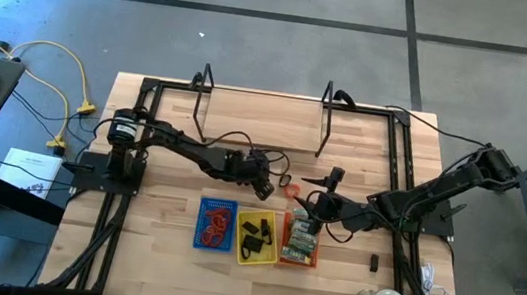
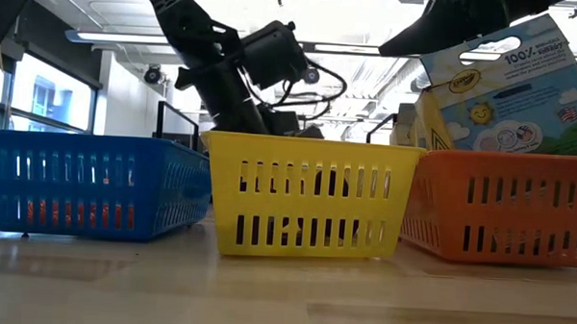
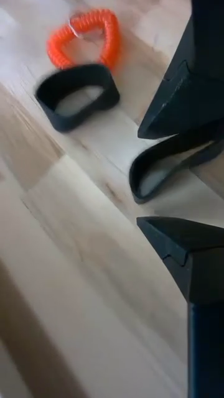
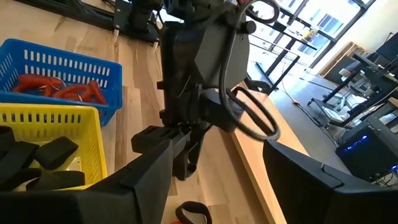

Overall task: Pick & Place Office Desk Supplies
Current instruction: Put the black rubber band into the yellow basket

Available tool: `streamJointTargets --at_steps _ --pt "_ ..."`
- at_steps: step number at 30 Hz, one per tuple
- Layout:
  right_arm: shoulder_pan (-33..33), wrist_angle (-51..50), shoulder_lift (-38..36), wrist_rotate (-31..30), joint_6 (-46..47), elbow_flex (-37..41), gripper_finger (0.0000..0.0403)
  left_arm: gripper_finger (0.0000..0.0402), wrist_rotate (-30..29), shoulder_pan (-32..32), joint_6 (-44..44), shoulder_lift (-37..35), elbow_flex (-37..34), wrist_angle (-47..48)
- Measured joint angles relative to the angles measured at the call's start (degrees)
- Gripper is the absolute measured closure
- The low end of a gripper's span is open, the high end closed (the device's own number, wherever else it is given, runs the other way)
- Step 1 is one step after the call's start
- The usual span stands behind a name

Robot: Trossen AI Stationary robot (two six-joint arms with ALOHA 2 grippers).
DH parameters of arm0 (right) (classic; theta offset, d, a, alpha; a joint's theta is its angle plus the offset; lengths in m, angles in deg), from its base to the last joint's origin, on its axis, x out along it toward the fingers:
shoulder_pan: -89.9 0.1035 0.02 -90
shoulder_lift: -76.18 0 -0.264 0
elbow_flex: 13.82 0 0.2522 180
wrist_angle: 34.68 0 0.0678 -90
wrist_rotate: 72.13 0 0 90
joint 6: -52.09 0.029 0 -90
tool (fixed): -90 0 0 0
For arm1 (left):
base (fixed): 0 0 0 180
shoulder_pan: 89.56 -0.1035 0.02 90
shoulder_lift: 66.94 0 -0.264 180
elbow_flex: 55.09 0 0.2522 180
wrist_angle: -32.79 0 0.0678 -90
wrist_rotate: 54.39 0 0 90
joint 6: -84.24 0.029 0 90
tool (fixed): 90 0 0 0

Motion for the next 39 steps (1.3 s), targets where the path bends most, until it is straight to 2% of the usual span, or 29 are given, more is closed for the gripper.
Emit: streamJointTargets --at_steps 5,8,11,17,22,26,30,35,39 --pt "0.00 -0.32 0.00 0.00 0.05 0.00 0.0165 0.0201 -0.31 0.11 0.58 0.52 -0.04 0.25" --pt "0.00 -0.41 0.00 0.00 0.06 0.00 0.0165 0.0221 -0.36 0.11 1.35 0.53 -0.04 0.31" --pt "0.00 -0.41 0.00 0.00 0.07 0.00 0.0165 0.0265 -0.58 0.11 1.51 0.55 -0.04 0.80" --pt "0.00 -0.47 0.00 0.00 0.07 0.00 0.0165 0.0385 -1.35 0.12 3.85 0.45 -0.07 0.48" --pt "0.00 -0.72 0.00 0.00 0.18 0.00 0.0165 0.0394 -4.07 1.51 9.57 -1.25 -0.07 0.96" --pt "0.00 -1.13 0.00 0.00 0.17 0.00 0.0165 0.0395 -3.98 4.02 18.29 -6.72 -0.07 2.20" --pt "0.00 -1.22 0.00 0.00 0.17 0.00 0.0165 0.0395 0.52 8.21 26.57 -14.49 -0.06 3.23" --pt "0.02 -1.09 0.00 0.00 0.02 0.00 0.0165 0.0396 16.68 12.99 31.07 -19.51 -0.04 0.66" --pt "0.00 -0.64 0.00 -0.01 0.05 0.00 0.0165 0.0396 18.64 15.76 31.74 -18.12 -0.01 0.56"
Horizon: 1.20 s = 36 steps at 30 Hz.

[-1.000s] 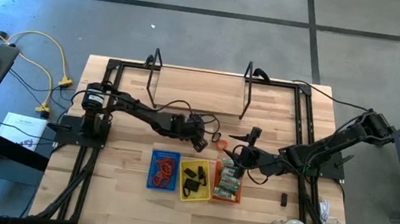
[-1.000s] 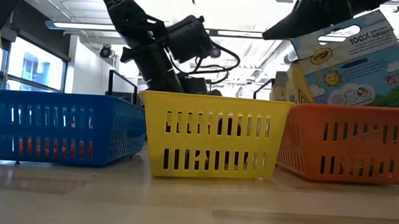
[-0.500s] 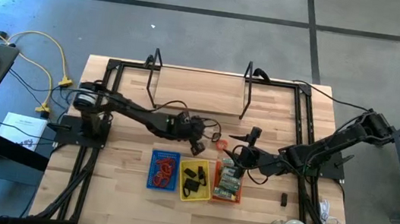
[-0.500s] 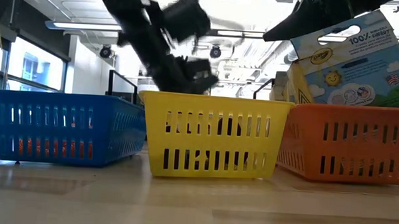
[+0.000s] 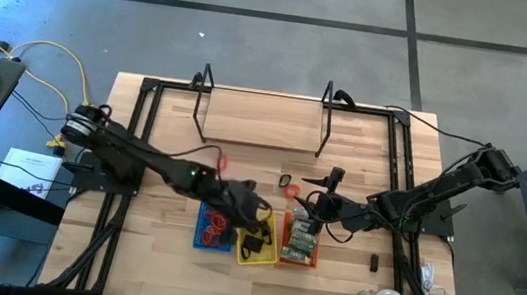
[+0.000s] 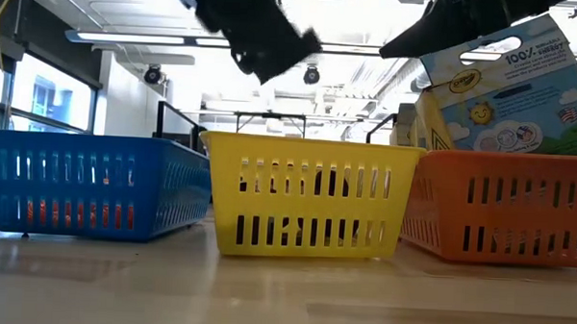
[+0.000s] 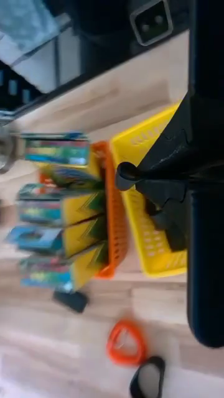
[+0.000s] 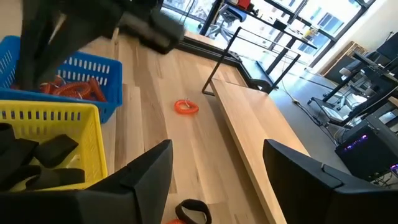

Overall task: Pick & Place Office Desk Supplies
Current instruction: Put the black rubber band into the yellow basket, then put the spring keychain into the blue basket

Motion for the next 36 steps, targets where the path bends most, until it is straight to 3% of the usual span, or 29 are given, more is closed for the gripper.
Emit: streamJointTargets --at_steps 3,8,16,23,27,30,32,36 --pt "0.01 0.13 0.00 0.01 0.11 0.00 0.0165 0.0396 -0.06 0.53 -0.01 2.58 -0.01 0.54" --pt "0.00 0.20 0.00 -0.01 0.15 0.00 0.0165 0.0384 -0.02 0.57 -7.68 4.88 -0.01 1.87" --pt "0.02 0.17 0.00 0.01 0.17 0.00 0.0165 0.0309 -0.02 1.25 -10.97 4.98 -0.01 1.10" --pt "0.07 -0.17 0.00 0.01 1.62 0.00 0.0165 0.0280 -0.02 1.18 -10.69 4.57 -0.01 1.21" --pt "0.07 -0.43 0.00 0.01 1.61 0.00 0.0165 0.0280 -0.66 0.72 -8.31 1.65 0.38 8.98" --pt "0.04 -0.56 0.00 -0.01 1.53 0.00 0.0165 0.0279 -5.46 -0.27 -7.59 -2.24 0.43 18.16" --pt "0.04 -0.56 0.00 -0.01 1.50 0.01 0.0165 0.0279 -11.70 -1.37 -8.58 -4.99 0.43 21.69" --pt "0.02 -0.45 0.00 -0.01 1.48 0.00 0.0165 0.0279 -22.86 -3.76 -19.90 -8.95 0.49 25.23"
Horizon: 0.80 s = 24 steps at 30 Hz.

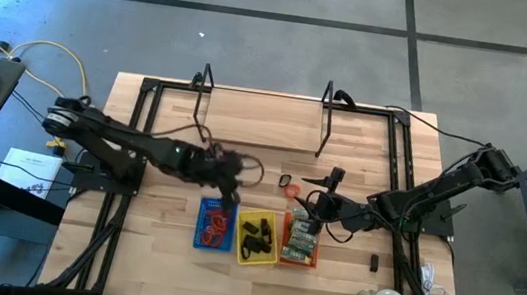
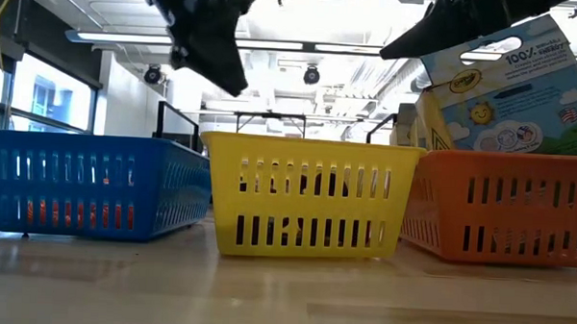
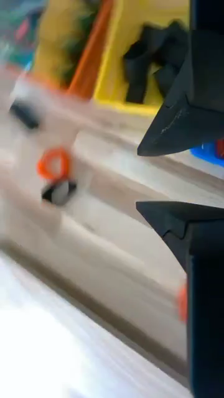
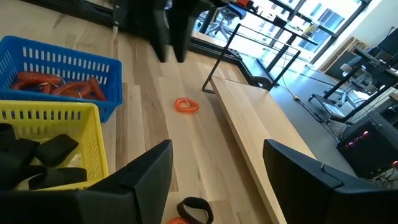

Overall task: Pick & Place Office Desk Supplies
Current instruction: Put the spring keychain into the blue basket

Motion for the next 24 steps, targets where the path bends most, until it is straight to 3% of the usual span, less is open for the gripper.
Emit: streamJointTargets --at_steps 3,9,16,24 --pt "0.00 0.31 0.00 0.00 -0.02 0.00 0.0165 0.0279 1.00 -3.12 -8.28 -1.32 0.02 5.64" --pt "-0.02 0.37 0.00 0.00 -0.08 0.00 0.0165 0.0279 11.13 -12.03 -16.69 -0.20 -2.25 16.84" --pt "-0.02 -0.07 0.01 0.01 -0.46 0.00 0.0165 0.0279 15.99 -20.60 -17.81 1.89 -4.60 14.69" --pt "-0.02 -0.89 0.02 0.02 -0.32 0.00 0.0165 0.0279 17.28 -22.93 -20.04 8.44 -4.83 13.65"
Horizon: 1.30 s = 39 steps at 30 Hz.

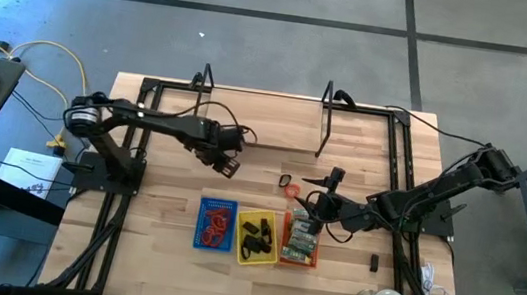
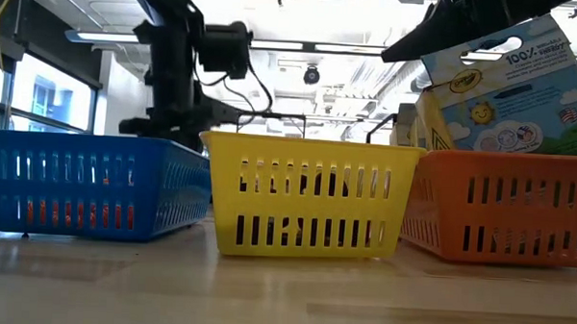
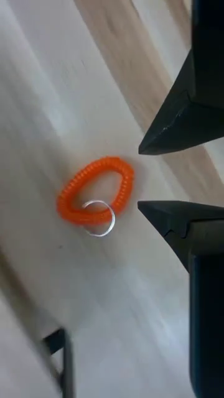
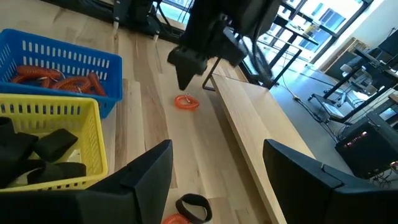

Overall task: Pick & Place Office Desk Supplies
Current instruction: Put the spring keychain into the blue basket

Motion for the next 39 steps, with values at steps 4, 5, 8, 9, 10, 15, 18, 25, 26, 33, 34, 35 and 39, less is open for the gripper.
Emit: streamJointTargets --at_steps 4,5,8,9,10,15,18,25,26,33,34,35,39 --pt "0.00 -0.06 0.00 0.00 -0.28 0.00 0.0165 0.0279 -0.87 0.00 1.93 2.43 0.00 -1.98" --pt "0.00 -0.05 0.00 -0.01 -0.57 0.00 0.0165 0.0279 -1.18 0.00 1.58 2.84 0.00 -2.05" --pt "0.00 -0.06 0.00 0.00 -1.19 0.00 0.0165 0.0279 -1.86 -0.03 1.30 3.77 0.00 -2.13" --pt "0.00 -0.05 0.00 0.00 -1.19 0.00 0.0165 0.0279 -2.17 -0.32 1.27 3.94 0.00 -2.34" --pt "0.00 -0.08 0.00 0.00 -1.21 0.00 0.0165 0.0279 -2.76 -0.58 1.26 4.06 0.00 -2.28" --pt "0.00 -0.29 0.00 1.39 -1.21 0.00 0.0165 0.0279 -5.85 -1.75 -1.65 4.06 0.00 -1.98" --pt "0.02 -0.29 0.00 2.58 -1.21 0.02 0.0165 0.0279 -5.93 -2.19 -1.11 4.05 0.00 -1.92" --pt "0.00 -0.27 0.00 3.01 -1.21 0.00 0.0165 0.0279 -5.92 -2.25 -0.81 5.20 -0.07 -2.75" --pt "0.00 -0.30 0.00 3.02 -1.21 0.00 0.0165 0.0279 -5.93 -2.25 -0.84 5.45 -0.13 -2.55" --pt "0.00 -0.74 0.00 3.04 -1.17 0.00 0.0165 0.0279 -5.92 -2.38 -0.21 8.27 -0.17 -2.84" --pt "0.02 -0.67 0.00 3.04 -1.15 0.00 0.0165 0.0279 -5.92 -2.55 0.29 8.53 -0.16 -2.95" --pt "0.00 -0.71 0.00 3.04 -1.15 0.00 0.0165 0.0279 -5.90 -2.60 0.81 8.79 -0.12 -3.01" --pt "0.00 -0.68 0.00 3.04 -1.10 0.02 0.0165 0.0296 -5.96 -2.58 3.76 9.54 0.02 -3.13"
